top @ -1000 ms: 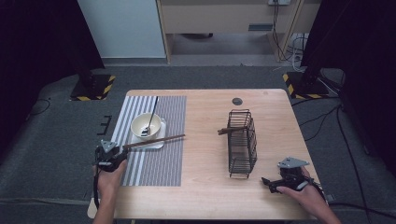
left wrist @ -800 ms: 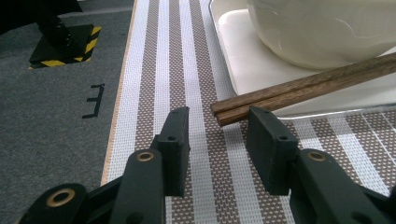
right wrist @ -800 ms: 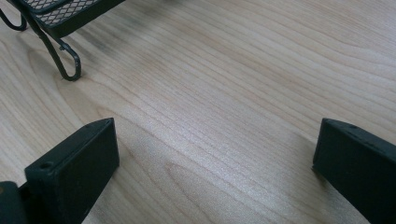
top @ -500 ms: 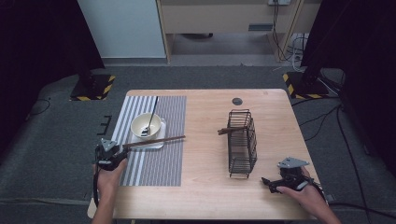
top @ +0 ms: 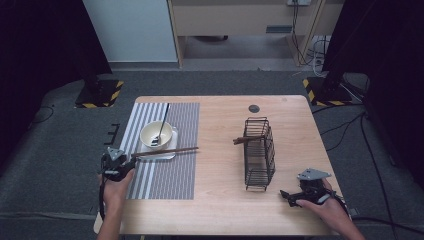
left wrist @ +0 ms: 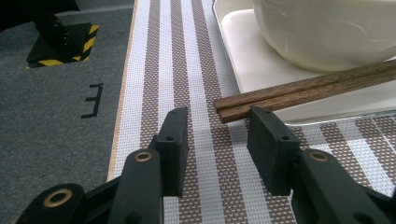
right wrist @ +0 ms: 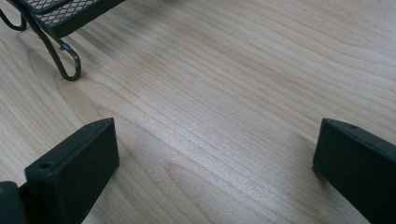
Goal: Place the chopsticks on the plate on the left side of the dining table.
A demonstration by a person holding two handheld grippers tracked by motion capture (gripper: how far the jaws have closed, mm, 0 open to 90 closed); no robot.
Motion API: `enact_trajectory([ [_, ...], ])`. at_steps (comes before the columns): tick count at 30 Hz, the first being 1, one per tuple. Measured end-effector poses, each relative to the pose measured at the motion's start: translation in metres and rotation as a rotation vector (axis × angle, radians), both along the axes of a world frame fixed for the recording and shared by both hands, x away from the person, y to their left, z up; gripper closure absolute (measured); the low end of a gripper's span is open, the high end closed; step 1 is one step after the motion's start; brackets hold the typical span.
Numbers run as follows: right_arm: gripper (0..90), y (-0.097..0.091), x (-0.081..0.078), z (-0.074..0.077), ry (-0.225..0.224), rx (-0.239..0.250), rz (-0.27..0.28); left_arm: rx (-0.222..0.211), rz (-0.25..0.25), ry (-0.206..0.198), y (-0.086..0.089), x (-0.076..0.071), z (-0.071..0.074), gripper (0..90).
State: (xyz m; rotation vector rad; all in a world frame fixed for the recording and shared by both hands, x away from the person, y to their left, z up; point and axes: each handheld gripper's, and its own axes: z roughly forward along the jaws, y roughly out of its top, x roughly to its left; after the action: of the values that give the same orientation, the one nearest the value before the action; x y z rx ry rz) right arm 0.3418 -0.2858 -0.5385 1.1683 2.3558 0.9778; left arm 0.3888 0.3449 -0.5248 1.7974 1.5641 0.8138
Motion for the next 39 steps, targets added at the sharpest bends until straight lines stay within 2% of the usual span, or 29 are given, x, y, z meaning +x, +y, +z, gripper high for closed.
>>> enact_trajectory([
  [12, 0.2, 0.0000, 0.0000, 0.0000, 0.000, 0.000, 0.000, -0.024, 0.004, -0.007, 0.0030, 0.0021, -0.0001, 57.6],
  [39, 0.2, 0.0000, 0.0000, 0.0000, 0.000, 0.000, 0.000, -0.019, 0.007, -0.009, 0.0068, 0.0059, 0.0002, 56.7],
])
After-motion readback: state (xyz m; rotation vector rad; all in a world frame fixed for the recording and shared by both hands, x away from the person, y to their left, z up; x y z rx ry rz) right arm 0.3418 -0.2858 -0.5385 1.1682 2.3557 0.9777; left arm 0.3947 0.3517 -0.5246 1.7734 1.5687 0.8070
